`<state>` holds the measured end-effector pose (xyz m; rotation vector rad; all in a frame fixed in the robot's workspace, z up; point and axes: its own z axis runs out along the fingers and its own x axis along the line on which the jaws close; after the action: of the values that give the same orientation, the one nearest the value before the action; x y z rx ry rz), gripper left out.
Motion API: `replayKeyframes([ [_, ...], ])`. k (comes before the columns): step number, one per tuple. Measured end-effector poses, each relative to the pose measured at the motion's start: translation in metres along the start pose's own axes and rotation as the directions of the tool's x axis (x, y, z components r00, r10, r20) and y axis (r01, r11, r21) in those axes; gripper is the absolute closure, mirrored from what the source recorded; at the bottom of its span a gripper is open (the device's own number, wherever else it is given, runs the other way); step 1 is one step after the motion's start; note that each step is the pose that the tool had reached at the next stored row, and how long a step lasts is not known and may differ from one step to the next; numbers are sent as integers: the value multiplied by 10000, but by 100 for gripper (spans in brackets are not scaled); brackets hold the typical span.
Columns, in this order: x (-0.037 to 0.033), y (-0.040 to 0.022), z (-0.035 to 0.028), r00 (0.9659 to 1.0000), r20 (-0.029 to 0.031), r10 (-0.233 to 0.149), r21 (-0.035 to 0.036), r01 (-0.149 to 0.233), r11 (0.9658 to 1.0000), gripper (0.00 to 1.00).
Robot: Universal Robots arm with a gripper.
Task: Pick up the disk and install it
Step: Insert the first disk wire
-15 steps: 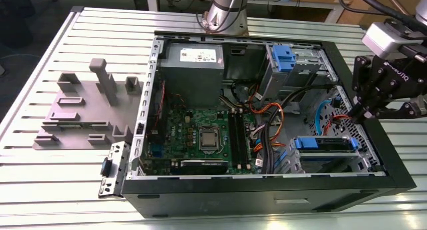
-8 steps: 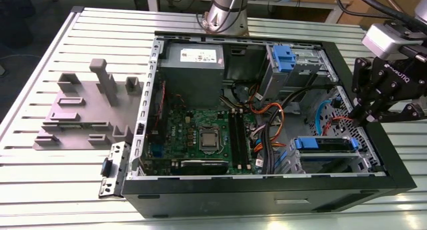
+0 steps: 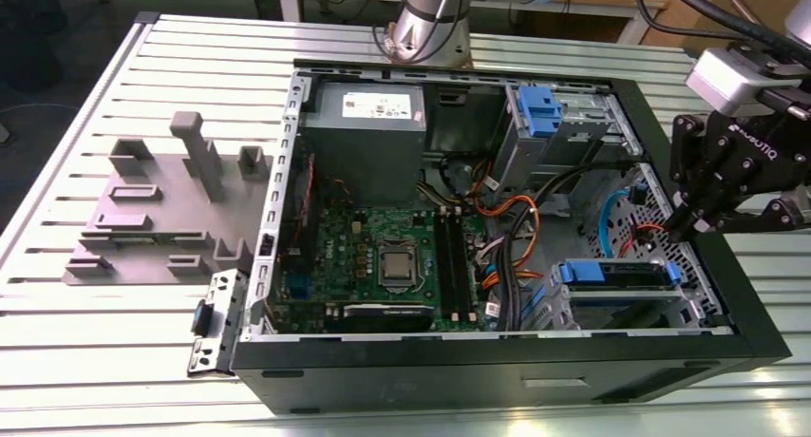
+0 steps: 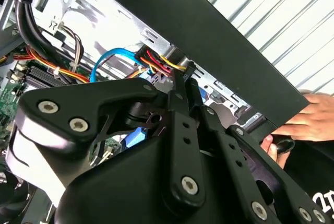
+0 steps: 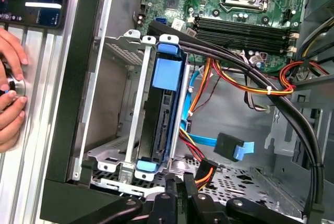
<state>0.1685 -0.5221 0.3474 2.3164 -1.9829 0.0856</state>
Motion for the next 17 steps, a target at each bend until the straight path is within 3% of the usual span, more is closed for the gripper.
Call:
replayKeyframes([
  [2, -2, 9, -2, 10000, 5, -4, 4, 4, 10000, 83],
  [7, -12, 101, -36, 10000, 0, 2, 29, -2, 10000, 83],
  [17, -18, 132, -35, 10000, -14, 1, 28, -1, 10000, 83],
])
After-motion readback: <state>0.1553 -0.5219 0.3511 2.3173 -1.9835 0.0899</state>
